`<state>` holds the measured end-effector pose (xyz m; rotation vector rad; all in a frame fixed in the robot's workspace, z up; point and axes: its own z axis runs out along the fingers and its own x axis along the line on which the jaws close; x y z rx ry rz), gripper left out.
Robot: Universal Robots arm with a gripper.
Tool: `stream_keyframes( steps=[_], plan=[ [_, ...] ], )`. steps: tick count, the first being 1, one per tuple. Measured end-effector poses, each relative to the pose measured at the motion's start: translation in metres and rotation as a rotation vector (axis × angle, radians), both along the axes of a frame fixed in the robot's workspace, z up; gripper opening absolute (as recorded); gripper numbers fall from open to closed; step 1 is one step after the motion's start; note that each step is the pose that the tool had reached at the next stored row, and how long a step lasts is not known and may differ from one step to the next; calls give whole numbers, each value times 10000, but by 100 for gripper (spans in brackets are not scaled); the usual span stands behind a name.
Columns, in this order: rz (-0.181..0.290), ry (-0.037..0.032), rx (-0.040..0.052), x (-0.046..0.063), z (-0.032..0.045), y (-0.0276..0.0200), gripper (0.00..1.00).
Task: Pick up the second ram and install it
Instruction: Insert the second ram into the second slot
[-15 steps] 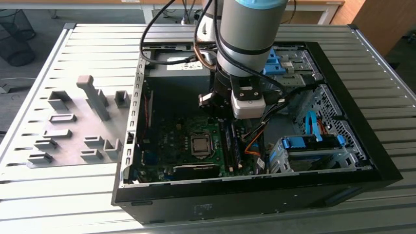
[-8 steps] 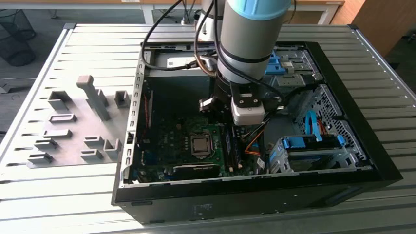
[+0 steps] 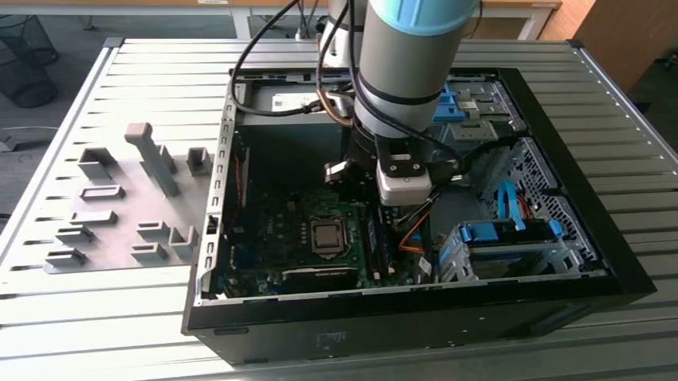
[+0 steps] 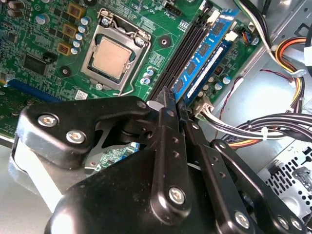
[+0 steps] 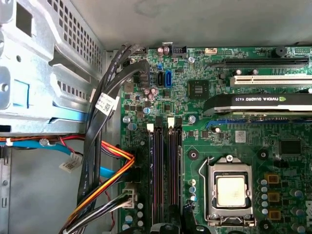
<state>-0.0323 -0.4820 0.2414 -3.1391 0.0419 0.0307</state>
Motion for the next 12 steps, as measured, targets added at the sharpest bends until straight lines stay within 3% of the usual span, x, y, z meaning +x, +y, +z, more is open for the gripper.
stream_keyframes(
  steps=[7,12],
  plan=[
    [21,1,0,1,-84,-15,14],
    [25,0,1,1,-134,-75,14]
  ],
)
